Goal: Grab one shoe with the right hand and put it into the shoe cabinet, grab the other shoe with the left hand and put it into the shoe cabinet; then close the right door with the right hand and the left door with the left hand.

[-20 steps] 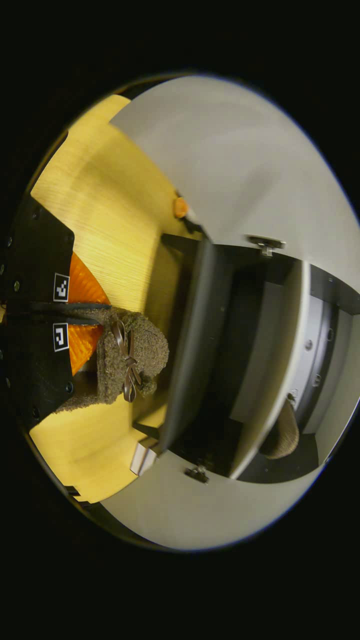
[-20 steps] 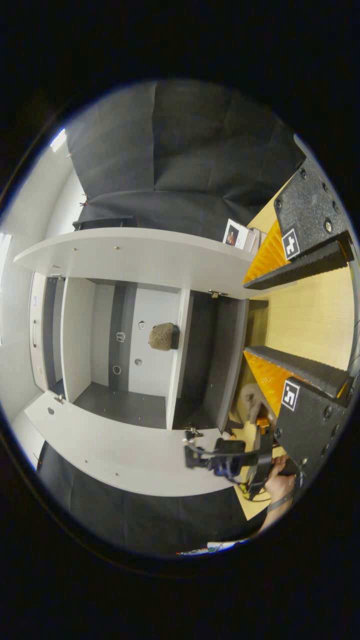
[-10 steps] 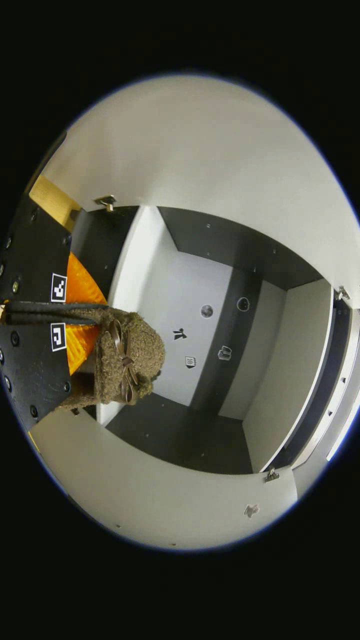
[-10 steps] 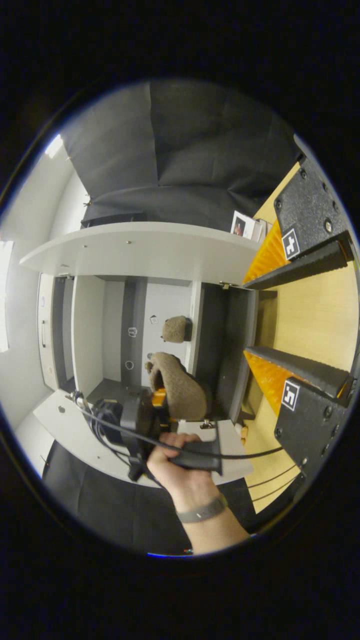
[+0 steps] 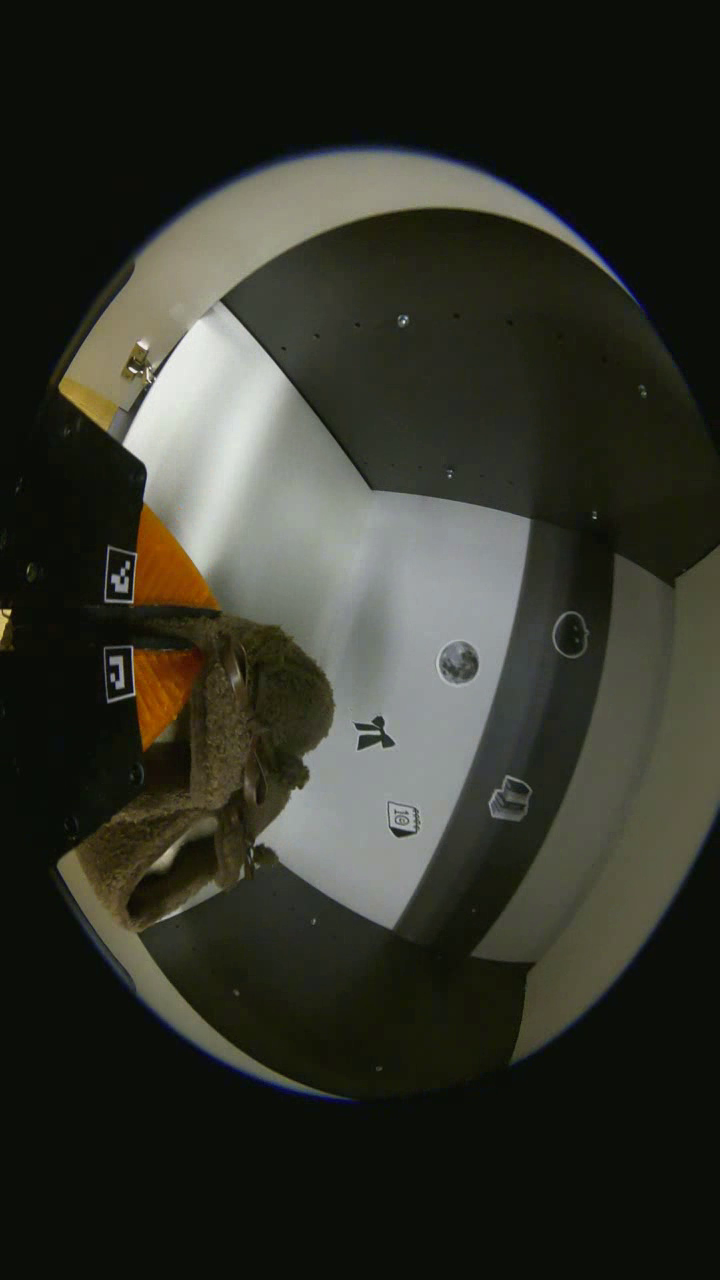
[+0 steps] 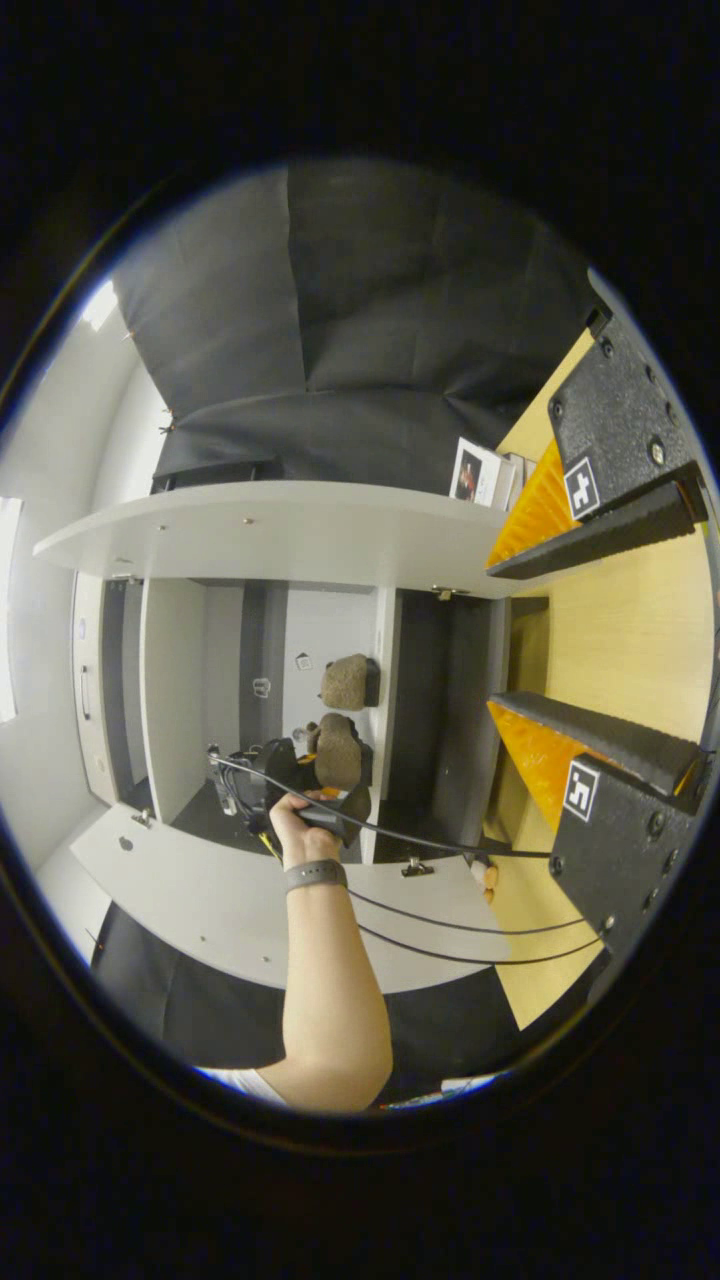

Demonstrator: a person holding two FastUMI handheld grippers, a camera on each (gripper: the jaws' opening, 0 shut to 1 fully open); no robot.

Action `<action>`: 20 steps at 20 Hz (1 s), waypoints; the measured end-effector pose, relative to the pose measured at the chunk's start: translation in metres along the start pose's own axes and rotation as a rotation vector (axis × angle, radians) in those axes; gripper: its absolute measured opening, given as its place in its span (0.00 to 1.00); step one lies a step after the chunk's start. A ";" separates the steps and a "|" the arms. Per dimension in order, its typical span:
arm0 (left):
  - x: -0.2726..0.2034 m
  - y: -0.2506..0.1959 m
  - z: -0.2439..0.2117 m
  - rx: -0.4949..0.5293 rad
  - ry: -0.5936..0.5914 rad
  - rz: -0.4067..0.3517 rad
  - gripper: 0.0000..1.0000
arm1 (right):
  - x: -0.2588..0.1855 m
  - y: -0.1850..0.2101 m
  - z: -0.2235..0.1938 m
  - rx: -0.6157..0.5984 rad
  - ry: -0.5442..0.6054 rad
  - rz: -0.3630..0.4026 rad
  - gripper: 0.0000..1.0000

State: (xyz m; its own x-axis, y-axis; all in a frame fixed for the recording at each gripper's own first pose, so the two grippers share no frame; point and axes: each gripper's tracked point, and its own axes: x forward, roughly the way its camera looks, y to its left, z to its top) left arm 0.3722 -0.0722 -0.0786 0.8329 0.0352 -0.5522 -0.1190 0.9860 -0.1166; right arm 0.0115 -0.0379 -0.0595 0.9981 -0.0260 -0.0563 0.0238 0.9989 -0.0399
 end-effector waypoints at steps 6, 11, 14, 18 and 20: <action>0.023 0.007 -0.004 -0.030 0.071 0.027 0.02 | 0.004 -0.007 -0.009 0.001 0.028 -0.018 0.73; 0.022 0.007 -0.005 -0.014 0.074 0.021 0.18 | 0.008 -0.002 -0.009 -0.002 0.024 0.000 0.73; 0.011 0.007 0.000 0.005 0.052 0.024 0.45 | 0.007 0.000 -0.011 -0.004 0.026 0.005 0.73; -0.027 0.004 0.023 0.064 -0.055 -0.009 0.45 | 0.003 0.001 -0.013 -0.002 0.031 0.010 0.73; -0.058 -0.005 0.040 0.083 -0.157 -0.059 0.45 | 0.003 0.002 -0.012 -0.001 0.031 0.015 0.73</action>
State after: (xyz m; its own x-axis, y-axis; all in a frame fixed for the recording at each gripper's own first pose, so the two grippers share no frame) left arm 0.3460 -0.0723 -0.0124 0.9121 -0.0047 -0.4099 -0.0277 0.9969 -0.0731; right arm 0.0142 -0.0361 -0.0719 0.9961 -0.0118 -0.0879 0.0084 0.9992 -0.0398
